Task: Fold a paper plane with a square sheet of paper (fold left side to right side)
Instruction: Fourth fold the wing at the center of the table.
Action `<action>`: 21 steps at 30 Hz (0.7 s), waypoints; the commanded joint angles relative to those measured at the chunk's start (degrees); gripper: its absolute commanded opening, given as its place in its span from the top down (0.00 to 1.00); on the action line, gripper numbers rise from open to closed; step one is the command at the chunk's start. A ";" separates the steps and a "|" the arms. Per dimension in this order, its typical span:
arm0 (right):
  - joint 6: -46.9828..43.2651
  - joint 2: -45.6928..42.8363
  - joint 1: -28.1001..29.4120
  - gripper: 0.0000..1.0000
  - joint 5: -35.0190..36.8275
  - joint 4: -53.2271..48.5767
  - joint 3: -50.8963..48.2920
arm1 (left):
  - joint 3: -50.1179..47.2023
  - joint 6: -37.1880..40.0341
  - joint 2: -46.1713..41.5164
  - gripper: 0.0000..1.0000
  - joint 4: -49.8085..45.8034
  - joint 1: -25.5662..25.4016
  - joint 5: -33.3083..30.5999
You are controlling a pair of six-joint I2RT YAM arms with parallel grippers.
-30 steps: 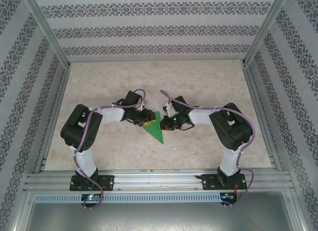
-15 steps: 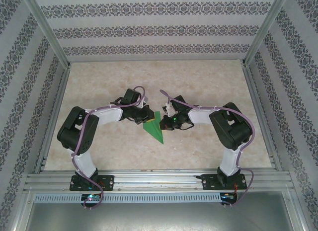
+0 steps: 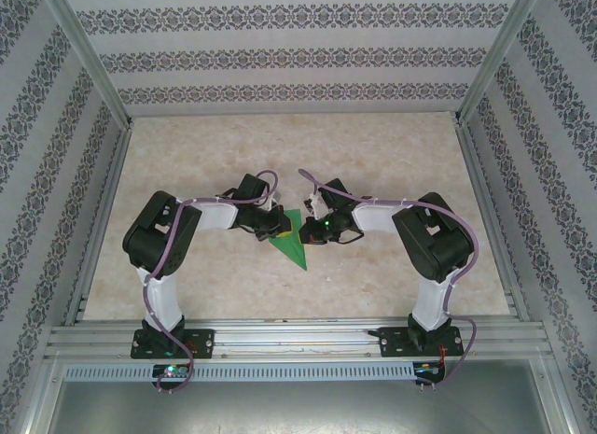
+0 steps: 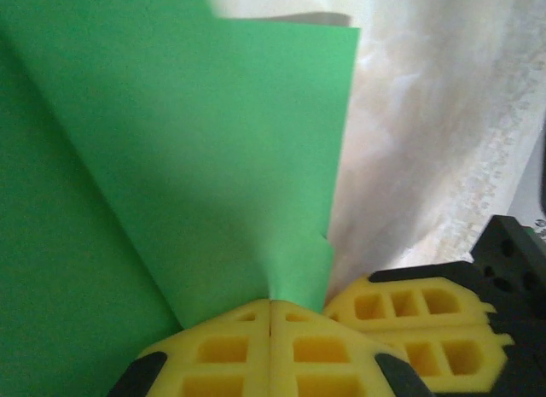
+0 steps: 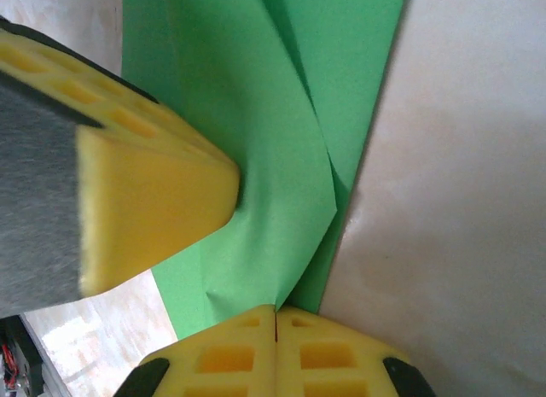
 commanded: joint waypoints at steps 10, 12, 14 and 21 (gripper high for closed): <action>-2.36 4.36 0.81 1.00 8.78 -6.80 -1.22 | -1.40 0.48 1.59 0.96 -0.25 -0.30 -2.89; -2.24 4.37 0.81 1.00 8.77 -6.84 -1.17 | -1.85 0.53 1.64 0.96 -0.79 -0.32 -3.41; -2.14 4.21 0.82 1.00 8.61 -6.62 -1.17 | -2.26 0.58 1.50 0.97 -1.36 -0.24 -4.04; -1.34 3.50 0.73 1.00 6.74 -5.45 -0.91 | -3.74 0.20 1.41 0.99 -1.80 -0.22 -5.07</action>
